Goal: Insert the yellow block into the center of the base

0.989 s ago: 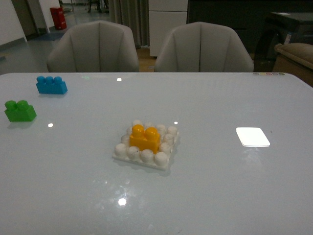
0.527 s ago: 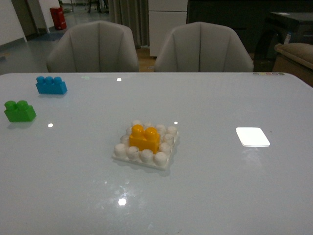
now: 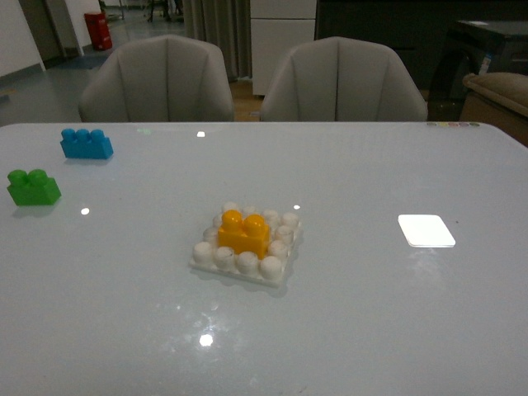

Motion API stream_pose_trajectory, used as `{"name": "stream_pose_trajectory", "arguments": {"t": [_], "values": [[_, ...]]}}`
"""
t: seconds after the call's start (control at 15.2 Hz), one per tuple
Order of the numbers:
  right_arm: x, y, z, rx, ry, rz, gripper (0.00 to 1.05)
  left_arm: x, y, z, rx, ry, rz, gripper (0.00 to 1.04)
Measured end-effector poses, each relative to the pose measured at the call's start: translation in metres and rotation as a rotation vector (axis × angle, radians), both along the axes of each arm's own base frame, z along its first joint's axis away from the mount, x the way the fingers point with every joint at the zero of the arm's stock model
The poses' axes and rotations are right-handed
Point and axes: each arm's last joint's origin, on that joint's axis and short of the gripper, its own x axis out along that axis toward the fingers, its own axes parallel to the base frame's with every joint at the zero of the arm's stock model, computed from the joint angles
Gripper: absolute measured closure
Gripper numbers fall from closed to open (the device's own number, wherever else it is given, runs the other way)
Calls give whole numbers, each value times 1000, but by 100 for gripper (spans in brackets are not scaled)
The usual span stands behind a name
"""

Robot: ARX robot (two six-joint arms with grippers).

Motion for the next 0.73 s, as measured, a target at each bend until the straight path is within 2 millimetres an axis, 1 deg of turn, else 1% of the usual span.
{"name": "stream_pose_trajectory", "arguments": {"t": [0.26, 0.33, 0.4, 0.46, 0.59, 0.66, 0.73], "values": [[0, 0, 0, 0, 0, 0, 6, -4, 0, 0, 0, -2, 0, 103], [0, 0, 0, 0, 0, 0, 6, -10, 0, -6, 0, 46, 0, 103], [0, 0, 0, 0, 0, 0, 6, -14, 0, -5, 0, 21, 0, 103], [0, 0, 0, 0, 0, 0, 6, -15, 0, -1, 0, 0, 3, 103], [0, 0, 0, 0, 0, 0, 6, -15, 0, -4, 0, 16, 0, 103], [0, 0, 0, 0, 0, 0, 6, -15, 0, -4, -1, 14, -1, 101], [0, 0, 0, 0, 0, 0, 6, -15, 0, -4, 0, 13, 0, 91]]}}
